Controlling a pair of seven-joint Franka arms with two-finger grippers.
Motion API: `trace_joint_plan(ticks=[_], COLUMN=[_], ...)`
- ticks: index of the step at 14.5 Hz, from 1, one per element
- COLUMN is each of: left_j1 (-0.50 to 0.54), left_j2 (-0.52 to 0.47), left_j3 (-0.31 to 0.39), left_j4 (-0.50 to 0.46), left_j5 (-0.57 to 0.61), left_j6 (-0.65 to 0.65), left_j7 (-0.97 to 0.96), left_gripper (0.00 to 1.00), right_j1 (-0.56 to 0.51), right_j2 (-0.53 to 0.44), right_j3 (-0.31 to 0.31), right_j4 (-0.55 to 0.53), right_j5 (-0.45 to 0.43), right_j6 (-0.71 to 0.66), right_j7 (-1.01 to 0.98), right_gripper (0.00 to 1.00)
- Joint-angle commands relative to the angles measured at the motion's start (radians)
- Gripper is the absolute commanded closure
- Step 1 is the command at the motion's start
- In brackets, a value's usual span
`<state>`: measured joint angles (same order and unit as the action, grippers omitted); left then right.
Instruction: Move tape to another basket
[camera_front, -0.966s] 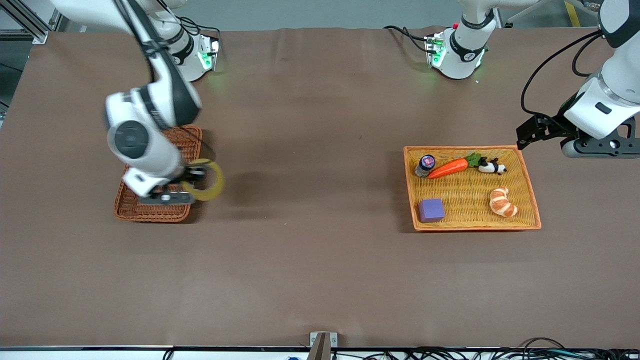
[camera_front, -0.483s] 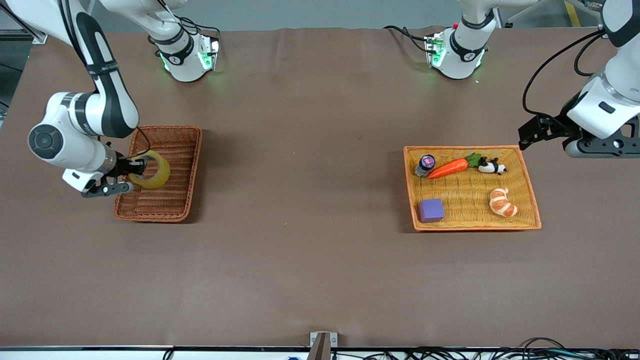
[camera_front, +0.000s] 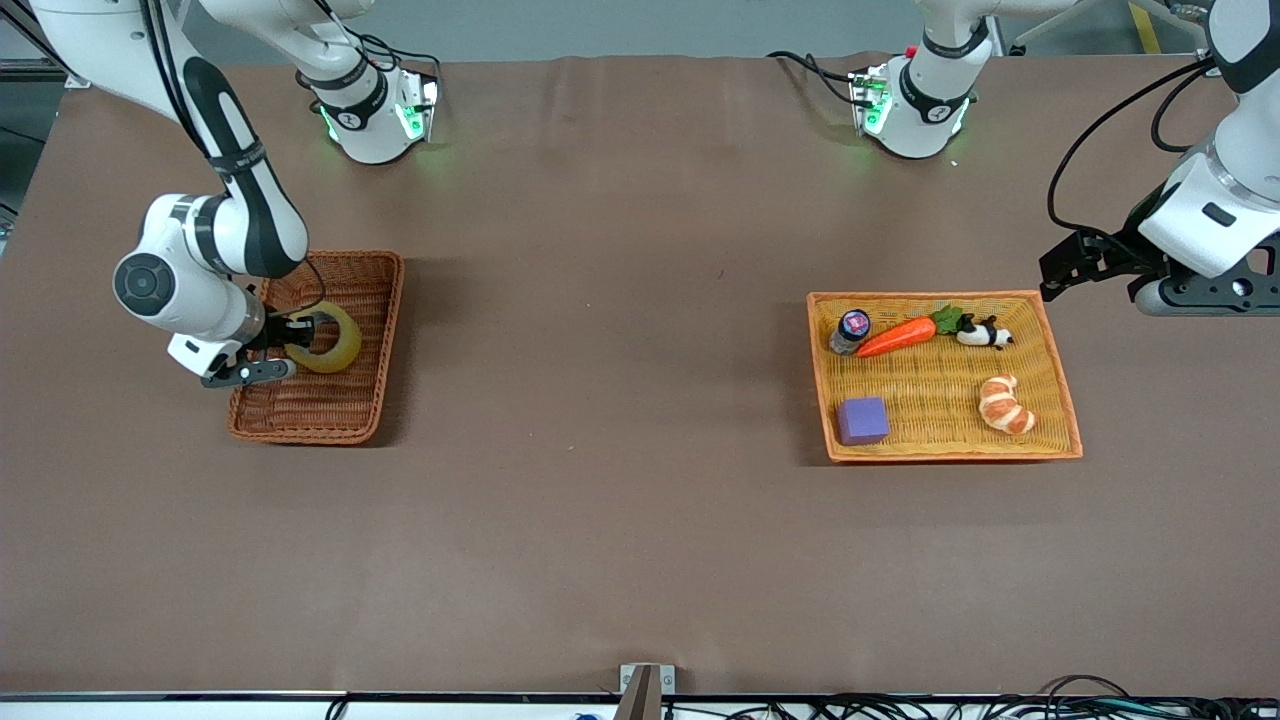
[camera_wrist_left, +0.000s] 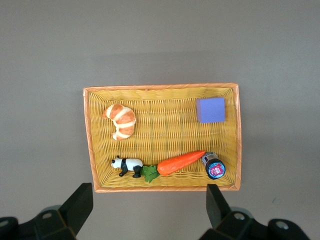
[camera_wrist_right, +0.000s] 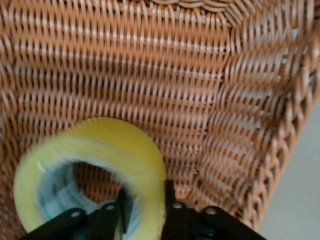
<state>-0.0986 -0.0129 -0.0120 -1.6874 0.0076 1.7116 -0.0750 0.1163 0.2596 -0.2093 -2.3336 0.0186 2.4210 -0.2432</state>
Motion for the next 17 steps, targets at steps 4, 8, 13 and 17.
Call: trace_joint_plan(ticks=[4,8,13,17], left_j1=[0.000,-0.001,0.004,0.002], left_j2=[0.054,0.054,0.057,0.057], left_j3=[0.001,0.001,0.003,0.003], left_j4=[0.077,0.075,0.078,0.078], left_j5=[0.008,0.009,0.015,0.017], left_j6=[-0.007,-0.007,-0.007,-0.009], left_j7=[0.000,-0.002,-0.002,0.000], left_gripper=[0.00,0.00,0.00,0.00], right_j1=[-0.004,-0.029,-0.101,-0.106], right_j2=[-0.016,-0.055,-0.164,-0.230], right_j3=[0.010,0.013,0.073,0.119], right_j4=[0.342,0.485,0.586,0.683], right_j5=[0.067,0.066,0.066,0.031], right_j6=[-0.300,-0.385,-0.495,-0.692], right_j7=[-0.007,-0.004,0.037,0.200], right_gripper=[0.00,0.00,0.00,0.00])
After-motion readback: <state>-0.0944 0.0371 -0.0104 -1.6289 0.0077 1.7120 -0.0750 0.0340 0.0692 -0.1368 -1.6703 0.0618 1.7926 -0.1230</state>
